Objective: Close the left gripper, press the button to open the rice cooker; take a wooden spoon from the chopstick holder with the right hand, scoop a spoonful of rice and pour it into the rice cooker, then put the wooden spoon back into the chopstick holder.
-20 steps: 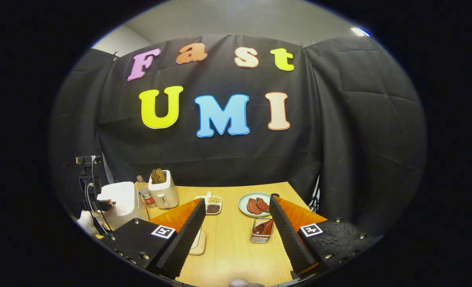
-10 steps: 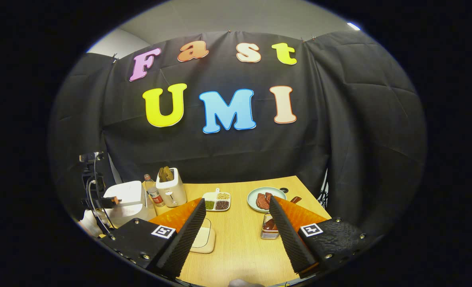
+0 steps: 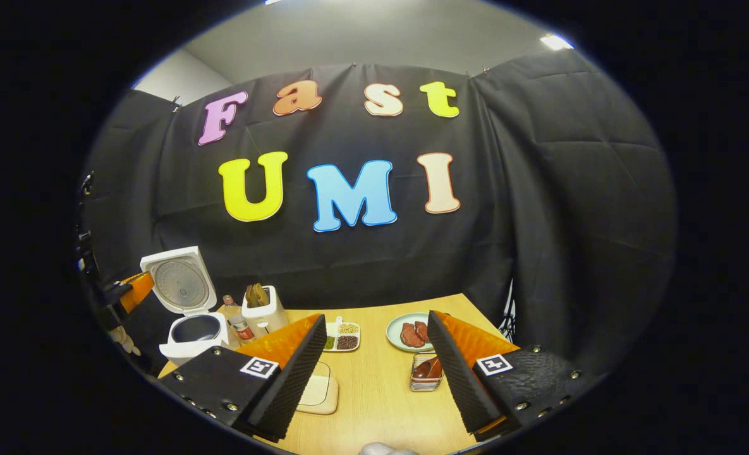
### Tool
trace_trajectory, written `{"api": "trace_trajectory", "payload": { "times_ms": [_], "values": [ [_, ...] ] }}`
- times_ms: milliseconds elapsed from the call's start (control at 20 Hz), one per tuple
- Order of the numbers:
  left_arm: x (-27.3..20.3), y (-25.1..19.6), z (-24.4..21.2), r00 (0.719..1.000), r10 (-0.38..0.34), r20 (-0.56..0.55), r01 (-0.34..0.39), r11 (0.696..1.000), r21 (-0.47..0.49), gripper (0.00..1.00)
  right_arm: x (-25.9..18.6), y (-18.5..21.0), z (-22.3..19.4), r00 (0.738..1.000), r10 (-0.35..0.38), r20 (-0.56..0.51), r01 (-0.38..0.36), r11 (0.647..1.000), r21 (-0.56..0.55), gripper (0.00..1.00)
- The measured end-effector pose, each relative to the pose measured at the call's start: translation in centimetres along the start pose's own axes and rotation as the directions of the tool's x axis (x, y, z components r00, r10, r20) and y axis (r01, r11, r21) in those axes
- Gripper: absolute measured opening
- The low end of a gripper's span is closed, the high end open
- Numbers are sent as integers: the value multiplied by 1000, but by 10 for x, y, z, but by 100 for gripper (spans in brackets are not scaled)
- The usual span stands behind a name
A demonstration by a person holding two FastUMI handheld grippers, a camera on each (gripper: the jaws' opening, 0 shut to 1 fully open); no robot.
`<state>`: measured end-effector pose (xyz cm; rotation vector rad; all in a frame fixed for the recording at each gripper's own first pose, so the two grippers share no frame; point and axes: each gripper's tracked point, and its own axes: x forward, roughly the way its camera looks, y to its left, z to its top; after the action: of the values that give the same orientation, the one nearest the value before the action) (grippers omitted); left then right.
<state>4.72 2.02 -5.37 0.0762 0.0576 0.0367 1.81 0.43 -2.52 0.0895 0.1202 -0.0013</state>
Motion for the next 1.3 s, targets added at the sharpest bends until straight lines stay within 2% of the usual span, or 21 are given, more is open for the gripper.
{"api": "trace_trajectory", "payload": {
  "times_ms": [50, 200, 500, 650, 800, 1000, 1200, 1300],
  "values": [
    [-5, -8, 0, 1000, -21, 10, 21, 1000, 16, 12, 0, 0, 2, 1000, -2, 6, 2, 1000, 4, 98],
    [-19, -17, -3, 999, -47, 6, 47, 999, 21, 100, 1, -2, 1, 1000, -10, 15, 10, 1000, -7, 98],
    [-19, -23, -4, 999, -49, 24, 49, 999, 18, 99, 4, -9, -10, 1000, -28, 12, 28, 1000, -6, 98],
    [-19, -25, -5, 998, -59, 37, 59, 998, -4, 99, 9, -21, -28, 998, -56, 13, 56, 998, -15, 98],
    [-22, -36, 1, 996, -78, 51, 79, 997, -8, 99, 17, -39, -69, 996, -83, -23, 83, 997, -10, 98],
    [-27, -58, 14, 992, -110, 58, 111, 994, -12, 99, 41, -77, -141, 980, -125, -157, 134, 990, 46, 98],
    [-24, -74, 29, 993, -108, 55, 109, 994, -10, 97, 91, -110, -186, 958, -140, -252, 179, 974, 137, 99],
    [-25, -83, 32, 993, -106, 48, 107, 994, -10, 96, 123, -120, -195, 956, -127, -265, 179, 967, 180, 99]
  ]
}}
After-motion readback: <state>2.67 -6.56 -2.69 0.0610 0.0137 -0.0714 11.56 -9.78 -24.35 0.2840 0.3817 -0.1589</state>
